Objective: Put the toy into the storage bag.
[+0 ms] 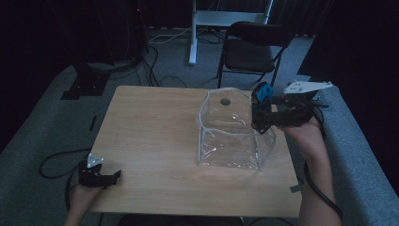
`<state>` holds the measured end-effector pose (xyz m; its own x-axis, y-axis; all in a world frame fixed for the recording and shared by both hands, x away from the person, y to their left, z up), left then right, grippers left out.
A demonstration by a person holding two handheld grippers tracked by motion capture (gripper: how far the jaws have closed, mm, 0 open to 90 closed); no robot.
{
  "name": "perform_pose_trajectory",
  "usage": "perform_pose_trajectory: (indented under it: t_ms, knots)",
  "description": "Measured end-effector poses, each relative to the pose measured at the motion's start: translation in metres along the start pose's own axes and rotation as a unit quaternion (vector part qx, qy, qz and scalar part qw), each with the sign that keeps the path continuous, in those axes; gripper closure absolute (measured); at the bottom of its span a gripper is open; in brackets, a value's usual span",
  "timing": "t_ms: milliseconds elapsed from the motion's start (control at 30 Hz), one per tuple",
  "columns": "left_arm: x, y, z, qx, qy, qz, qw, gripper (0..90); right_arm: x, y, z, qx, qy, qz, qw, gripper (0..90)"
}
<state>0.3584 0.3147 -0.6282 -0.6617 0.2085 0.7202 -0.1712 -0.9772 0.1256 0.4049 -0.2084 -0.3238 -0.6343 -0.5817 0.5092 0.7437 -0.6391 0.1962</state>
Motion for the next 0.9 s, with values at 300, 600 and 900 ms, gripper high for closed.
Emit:
perform_pose_trajectory:
  t_ms: [300,600,900]
  knots:
    - [0.000,0.000,0.000,0.000,0.000,0.000,1.0000,0.4,-0.033,0.002,-0.010,0.014,-0.047,0.025,0.9985,26.1]
    - [0.000,0.000,0.000,-0.001,0.001,-0.001,1.0000,0.4,-0.060,0.006,-0.019,0.010,-0.074,0.049,0.9960,26.1]
    - [0.000,0.000,0.000,-0.001,0.000,-0.001,1.0000,0.4,-0.089,0.008,-0.030,0.026,-0.129,0.072,0.9887,26.1]
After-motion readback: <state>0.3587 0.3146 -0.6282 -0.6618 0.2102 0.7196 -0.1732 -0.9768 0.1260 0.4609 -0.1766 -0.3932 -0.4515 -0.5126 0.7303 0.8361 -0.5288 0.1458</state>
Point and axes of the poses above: each handheld gripper's, and its own axes: x roughly backward along the jaws, z roughly out of its top, y roughly to its right, the point moved 10 cm from there along -x, roughly forward along the jaws, and after that the axes turned 12 degrees about x, right-handed, at the moved point
